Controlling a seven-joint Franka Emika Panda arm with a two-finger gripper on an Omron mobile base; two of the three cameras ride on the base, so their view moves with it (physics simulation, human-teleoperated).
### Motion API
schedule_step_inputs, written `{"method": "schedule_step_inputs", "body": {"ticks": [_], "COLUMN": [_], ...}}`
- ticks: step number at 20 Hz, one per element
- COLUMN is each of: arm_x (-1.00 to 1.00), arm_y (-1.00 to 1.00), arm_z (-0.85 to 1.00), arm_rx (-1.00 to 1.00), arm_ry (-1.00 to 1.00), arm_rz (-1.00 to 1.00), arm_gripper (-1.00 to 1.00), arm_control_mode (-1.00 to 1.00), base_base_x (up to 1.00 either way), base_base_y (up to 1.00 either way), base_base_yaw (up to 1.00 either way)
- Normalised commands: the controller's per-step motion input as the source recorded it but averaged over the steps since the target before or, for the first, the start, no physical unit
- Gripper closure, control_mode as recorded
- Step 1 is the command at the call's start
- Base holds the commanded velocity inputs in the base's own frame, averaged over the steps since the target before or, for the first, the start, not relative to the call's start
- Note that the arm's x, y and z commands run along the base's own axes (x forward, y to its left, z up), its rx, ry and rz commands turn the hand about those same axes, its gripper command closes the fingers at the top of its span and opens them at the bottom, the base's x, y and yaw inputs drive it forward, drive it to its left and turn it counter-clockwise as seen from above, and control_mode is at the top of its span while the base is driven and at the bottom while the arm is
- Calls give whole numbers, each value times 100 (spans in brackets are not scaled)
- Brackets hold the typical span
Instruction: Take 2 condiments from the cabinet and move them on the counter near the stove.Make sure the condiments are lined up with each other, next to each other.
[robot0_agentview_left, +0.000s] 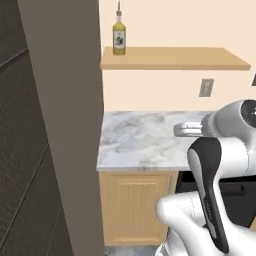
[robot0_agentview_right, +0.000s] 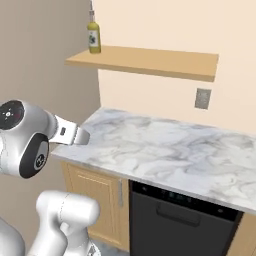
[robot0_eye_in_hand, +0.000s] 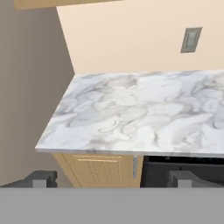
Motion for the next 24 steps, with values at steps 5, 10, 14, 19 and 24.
{"method": "schedule_step_inputs", "body": {"ticks": [5,10,14,19,24], "arm_x": [0,0,0,0,0], "arm_y": [0,0,0,0,0], "arm_z": [0,0,0,0,0], "arm_rx": [0,0,0,0,0], "arm_ry": [0,0,0,0,0], "arm_rz": [0,0,0,0,0], "arm_gripper": [-100,-100,-100,-100,-100], "arm_control_mode": [100,100,100,100,100], "base_base_x": [24,44,54,45,29], "base_base_y": [50,31,27,39,50], "base_base_yaw": [-18,-19,-19,-19,-18]}}
